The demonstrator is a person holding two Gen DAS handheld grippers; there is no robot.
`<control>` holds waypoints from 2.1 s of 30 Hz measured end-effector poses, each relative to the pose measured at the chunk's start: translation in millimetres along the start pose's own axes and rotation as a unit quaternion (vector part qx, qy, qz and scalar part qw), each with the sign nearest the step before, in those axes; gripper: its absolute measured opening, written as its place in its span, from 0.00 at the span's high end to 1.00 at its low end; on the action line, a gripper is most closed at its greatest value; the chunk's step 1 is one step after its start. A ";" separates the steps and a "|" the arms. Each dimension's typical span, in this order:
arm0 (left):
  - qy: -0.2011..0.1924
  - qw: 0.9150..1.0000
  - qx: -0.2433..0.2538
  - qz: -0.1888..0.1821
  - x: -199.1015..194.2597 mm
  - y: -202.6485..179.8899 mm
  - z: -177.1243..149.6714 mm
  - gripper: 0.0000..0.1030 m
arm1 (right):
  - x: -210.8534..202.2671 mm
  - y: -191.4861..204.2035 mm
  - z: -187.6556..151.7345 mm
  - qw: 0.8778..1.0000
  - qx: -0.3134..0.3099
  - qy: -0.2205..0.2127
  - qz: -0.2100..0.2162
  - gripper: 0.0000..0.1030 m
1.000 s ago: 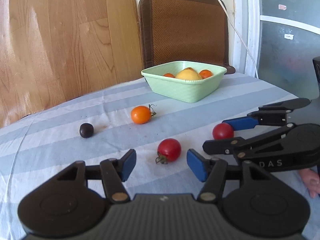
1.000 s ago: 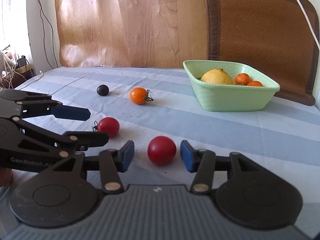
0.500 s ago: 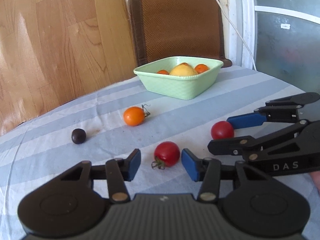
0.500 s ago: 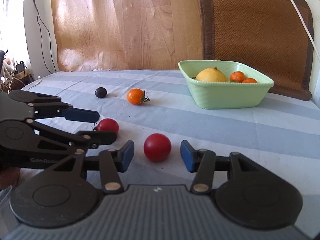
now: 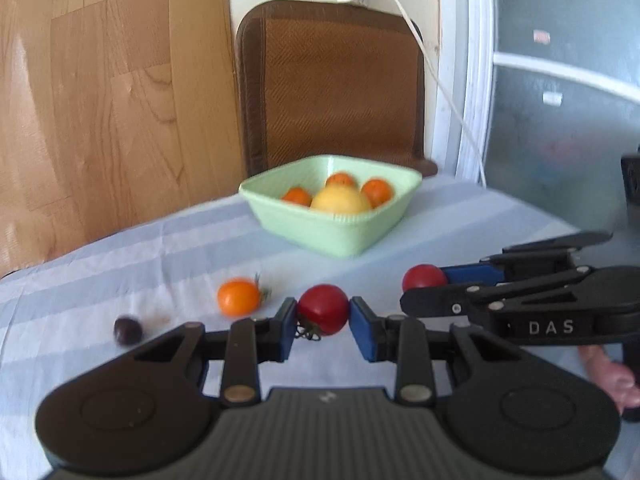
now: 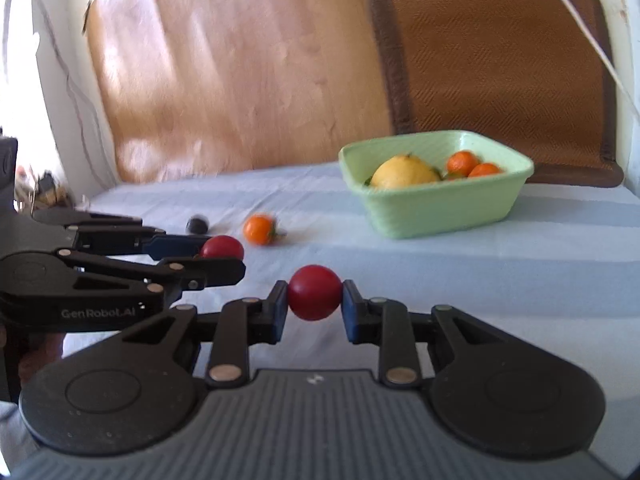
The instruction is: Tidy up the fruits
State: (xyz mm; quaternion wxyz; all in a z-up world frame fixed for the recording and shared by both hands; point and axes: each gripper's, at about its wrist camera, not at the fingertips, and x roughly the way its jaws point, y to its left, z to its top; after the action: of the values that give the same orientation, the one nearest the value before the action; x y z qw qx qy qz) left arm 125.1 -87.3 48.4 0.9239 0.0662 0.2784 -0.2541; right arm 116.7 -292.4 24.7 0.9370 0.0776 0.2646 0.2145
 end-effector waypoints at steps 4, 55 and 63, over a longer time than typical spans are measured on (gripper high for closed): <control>-0.017 0.999 -0.037 -0.030 25.4 6.7 43.9 0.72 | 8.6 -25.4 31.4 0.998 0.012 -0.051 -0.029 0.70; 0.044 0.989 -0.109 0.095 23.2 127.9 -26.9 0.76 | 114.9 68.6 12.2 0.991 -0.103 0.084 0.027 0.65; 0.018 0.993 -0.101 0.055 3.3 91.9 -35.2 0.76 | 55.2 71.1 -10.0 0.986 -0.166 0.022 -0.016 0.67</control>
State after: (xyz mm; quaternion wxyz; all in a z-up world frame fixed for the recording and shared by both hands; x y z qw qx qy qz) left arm 157.1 -0.2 15.4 0.9333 -0.0076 0.3149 -0.1722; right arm 128.1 -203.9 9.2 0.9342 -0.0877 0.2468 0.2421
